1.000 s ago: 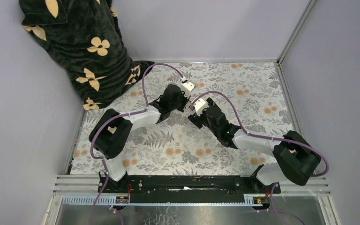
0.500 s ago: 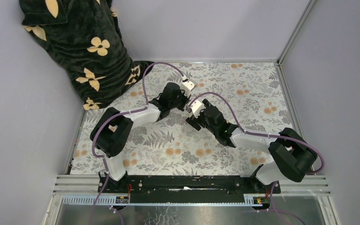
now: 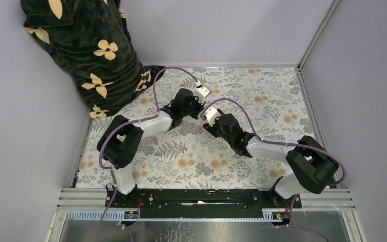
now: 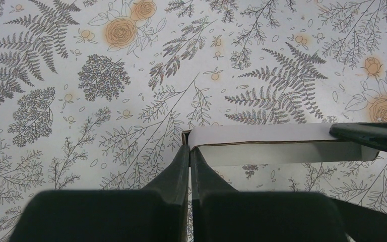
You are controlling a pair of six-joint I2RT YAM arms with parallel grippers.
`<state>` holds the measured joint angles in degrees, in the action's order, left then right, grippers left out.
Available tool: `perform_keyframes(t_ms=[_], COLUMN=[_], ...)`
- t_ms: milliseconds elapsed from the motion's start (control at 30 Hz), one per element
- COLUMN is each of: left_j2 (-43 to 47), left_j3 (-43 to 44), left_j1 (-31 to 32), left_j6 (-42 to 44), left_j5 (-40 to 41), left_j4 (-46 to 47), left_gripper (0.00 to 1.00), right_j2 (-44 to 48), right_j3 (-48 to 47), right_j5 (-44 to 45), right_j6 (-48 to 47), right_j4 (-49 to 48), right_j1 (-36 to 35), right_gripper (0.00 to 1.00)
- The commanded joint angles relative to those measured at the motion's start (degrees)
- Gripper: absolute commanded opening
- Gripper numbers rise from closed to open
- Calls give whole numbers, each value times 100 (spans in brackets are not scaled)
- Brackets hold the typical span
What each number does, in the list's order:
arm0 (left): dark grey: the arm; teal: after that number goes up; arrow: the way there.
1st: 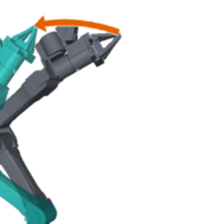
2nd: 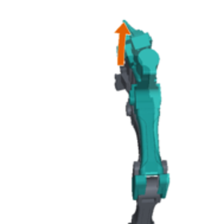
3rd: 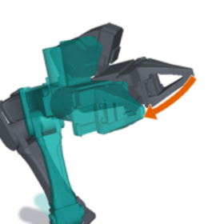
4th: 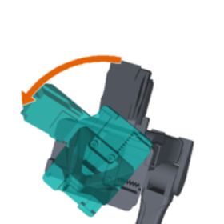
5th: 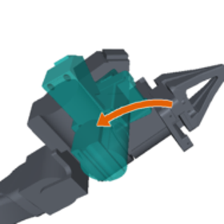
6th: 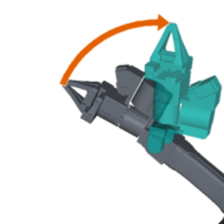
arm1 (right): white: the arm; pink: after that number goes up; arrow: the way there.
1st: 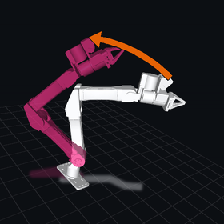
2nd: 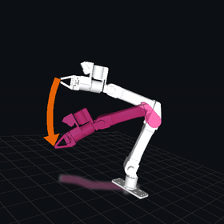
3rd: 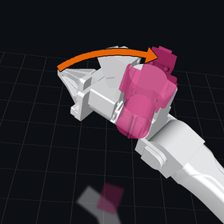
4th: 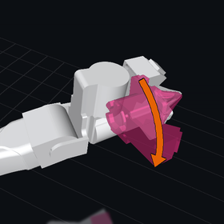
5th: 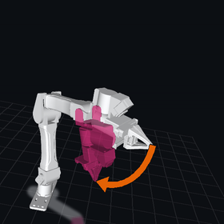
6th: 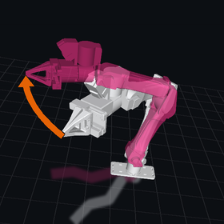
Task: Fold the paper box
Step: Close the paper box at the center of the board.
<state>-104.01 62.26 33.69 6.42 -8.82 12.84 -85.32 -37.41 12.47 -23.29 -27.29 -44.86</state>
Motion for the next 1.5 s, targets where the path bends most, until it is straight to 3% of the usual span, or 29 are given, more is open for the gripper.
perform_keyframes(t_ms=[0, 633, 1133, 1467], left_j2=[-178, -109, 436, 390], left_j3=[28, -124, -397, -188], left_j1=[-29, -48, -215, -580], left_j6=[61, -162, -607, -1054], left_j5=[-100, -241, -471, -1091], left_j4=[-274, 12, 28, 169], left_gripper=[4, 4, 5, 14], right_j2=[-36, -538, -775, -857], right_j3=[-173, -126, -274, -396], right_j5=[-204, -224, -63, -42], right_j6=[121, 71, -9, 69], right_j4=[4, -60, 98, 223], right_j1=[14, -36, -102, -97], right_gripper=[55, 48, 41, 41])
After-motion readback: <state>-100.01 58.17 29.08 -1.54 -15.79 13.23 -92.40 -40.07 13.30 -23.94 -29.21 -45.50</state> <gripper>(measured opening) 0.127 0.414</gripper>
